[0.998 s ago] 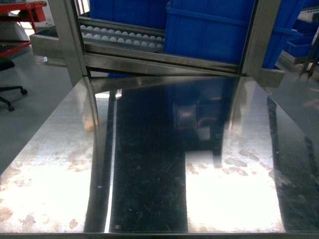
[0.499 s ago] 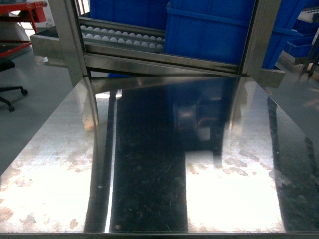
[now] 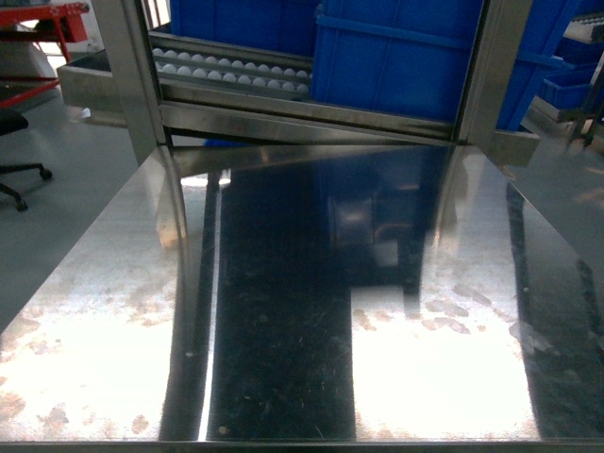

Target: Pick capacitor and pack into box

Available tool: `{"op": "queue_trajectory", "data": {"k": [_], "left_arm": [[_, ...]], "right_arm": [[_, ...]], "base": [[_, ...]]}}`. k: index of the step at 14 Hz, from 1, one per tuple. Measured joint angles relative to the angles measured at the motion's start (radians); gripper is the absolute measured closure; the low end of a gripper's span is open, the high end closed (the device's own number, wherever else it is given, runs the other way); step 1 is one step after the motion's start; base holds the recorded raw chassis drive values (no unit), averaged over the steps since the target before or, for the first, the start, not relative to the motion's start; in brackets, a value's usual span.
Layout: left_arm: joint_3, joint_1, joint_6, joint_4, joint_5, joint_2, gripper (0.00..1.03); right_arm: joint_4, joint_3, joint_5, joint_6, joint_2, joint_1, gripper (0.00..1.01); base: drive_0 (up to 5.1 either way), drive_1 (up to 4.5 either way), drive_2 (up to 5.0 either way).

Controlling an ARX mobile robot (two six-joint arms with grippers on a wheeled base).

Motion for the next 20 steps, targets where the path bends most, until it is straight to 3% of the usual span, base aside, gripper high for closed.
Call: {"op": "queue_trajectory", "data": {"k": [20], "left_arm": [[0.000,0.000,-0.001,0.000,0.000,0.000,0.59]], "right_arm": [[0.000,0.000,0.000,0.000,0.000,0.000,0.03]], "base": [[0.0,0.00,0.0]]}}
